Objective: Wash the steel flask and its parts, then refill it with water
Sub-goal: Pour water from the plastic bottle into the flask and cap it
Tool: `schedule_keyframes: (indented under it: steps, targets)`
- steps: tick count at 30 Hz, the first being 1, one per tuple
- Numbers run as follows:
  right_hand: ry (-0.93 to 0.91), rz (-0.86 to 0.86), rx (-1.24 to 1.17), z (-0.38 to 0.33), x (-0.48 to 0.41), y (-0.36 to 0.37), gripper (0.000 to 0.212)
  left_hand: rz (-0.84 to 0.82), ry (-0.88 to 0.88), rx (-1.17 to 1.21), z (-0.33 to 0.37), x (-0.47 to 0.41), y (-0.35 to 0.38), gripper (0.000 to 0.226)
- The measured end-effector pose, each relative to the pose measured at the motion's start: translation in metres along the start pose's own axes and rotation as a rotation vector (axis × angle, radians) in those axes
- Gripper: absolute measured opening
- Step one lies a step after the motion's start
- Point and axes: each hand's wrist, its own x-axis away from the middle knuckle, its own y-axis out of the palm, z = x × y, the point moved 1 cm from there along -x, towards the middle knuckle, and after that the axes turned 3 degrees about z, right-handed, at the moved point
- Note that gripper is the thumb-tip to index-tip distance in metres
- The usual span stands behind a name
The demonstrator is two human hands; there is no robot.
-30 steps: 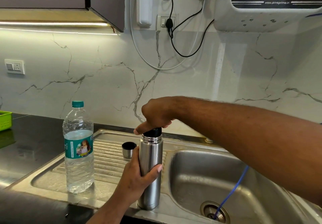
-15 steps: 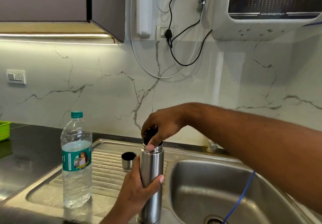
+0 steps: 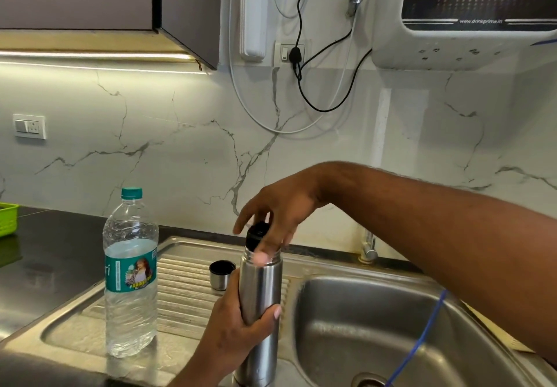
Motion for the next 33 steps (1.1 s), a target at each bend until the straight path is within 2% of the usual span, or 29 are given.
schedule_keyframes:
  steps: [2,3,6,8,12,14,17,22,27,29,31,33]
  targets:
    - [0.153,0.072,0.116,-0.01,-0.005,0.004,0.058,0.001,-0.006,-0.018,0.002,0.0,0.0,0.055]
    - [0.167,0.106,0.198,-0.014,-0.007,0.006,0.059,-0.001,-0.007,-0.023,0.002,0.001,0.0,0.054]
    - [0.055,0.117,0.318,-0.016,-0.007,0.003,0.05,-0.013,-0.015,0.0,0.004,0.001,-0.001,0.056]
    - [-0.035,0.084,0.335,-0.016,-0.002,-0.002,0.043,-0.022,-0.005,0.022,0.004,0.001,-0.002,0.067]
    - [-0.187,0.025,0.24,-0.008,0.001,-0.007,0.044,-0.023,0.015,0.044,0.001,0.001,-0.003,0.07]
    - [-0.216,0.034,0.154,-0.002,0.001,-0.008,0.053,-0.029,0.027,0.055,-0.001,0.001,-0.004,0.069]
    - [-0.226,0.033,0.11,0.001,0.004,-0.005,0.055,-0.035,0.039,0.062,-0.002,0.001,-0.004,0.069]
    - [-0.176,0.003,0.11,-0.002,0.004,-0.005,0.057,-0.025,0.049,0.064,-0.002,0.002,-0.003,0.067]
    - [-0.133,0.047,0.179,-0.004,0.004,-0.007,0.058,-0.024,0.05,0.058,-0.004,0.002,-0.004,0.069]
    - [-0.066,0.061,0.162,-0.004,0.003,-0.005,0.059,-0.02,0.047,0.059,-0.004,0.002,-0.003,0.068]
    - [0.012,0.083,0.129,-0.007,0.001,0.003,0.052,-0.017,0.04,0.061,-0.005,0.002,-0.003,0.064]
    - [0.08,0.174,0.201,-0.009,-0.003,0.011,0.054,-0.015,0.042,0.056,-0.005,0.001,-0.002,0.062]
